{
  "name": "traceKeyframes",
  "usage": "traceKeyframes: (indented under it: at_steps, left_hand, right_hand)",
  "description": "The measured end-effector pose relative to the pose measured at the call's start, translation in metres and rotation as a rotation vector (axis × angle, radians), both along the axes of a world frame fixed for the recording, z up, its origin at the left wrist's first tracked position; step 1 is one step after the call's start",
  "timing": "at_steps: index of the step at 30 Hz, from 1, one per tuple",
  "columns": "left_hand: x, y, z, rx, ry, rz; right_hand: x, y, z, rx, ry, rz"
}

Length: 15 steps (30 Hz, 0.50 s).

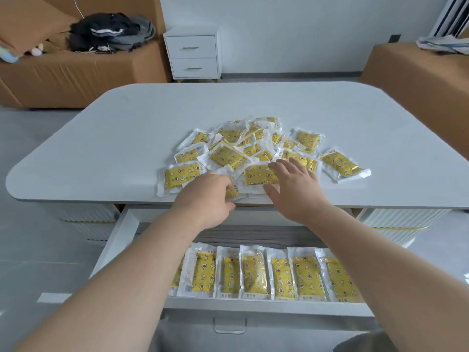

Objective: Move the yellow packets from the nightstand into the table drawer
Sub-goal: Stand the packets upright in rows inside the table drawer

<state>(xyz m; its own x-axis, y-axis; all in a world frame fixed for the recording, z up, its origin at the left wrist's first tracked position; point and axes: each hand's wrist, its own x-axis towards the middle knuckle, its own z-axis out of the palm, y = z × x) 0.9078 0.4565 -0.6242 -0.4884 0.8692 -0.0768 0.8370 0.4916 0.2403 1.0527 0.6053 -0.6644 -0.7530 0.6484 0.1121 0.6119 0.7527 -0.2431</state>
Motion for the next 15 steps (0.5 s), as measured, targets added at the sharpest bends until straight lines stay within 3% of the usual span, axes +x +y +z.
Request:
traceKeyframes:
  at_steps: [6,15]
  left_hand:
    - [-0.016,0.019,-0.012,-0.059,0.201,-0.041]
    - [-0.03,0.031,-0.016,-0.063,0.178,-0.02]
  right_hand:
    - [-0.017,0.01,-0.003,-0.049,-0.034,0.032]
    - [-0.024,0.019,-0.013,-0.098,-0.043,-0.022]
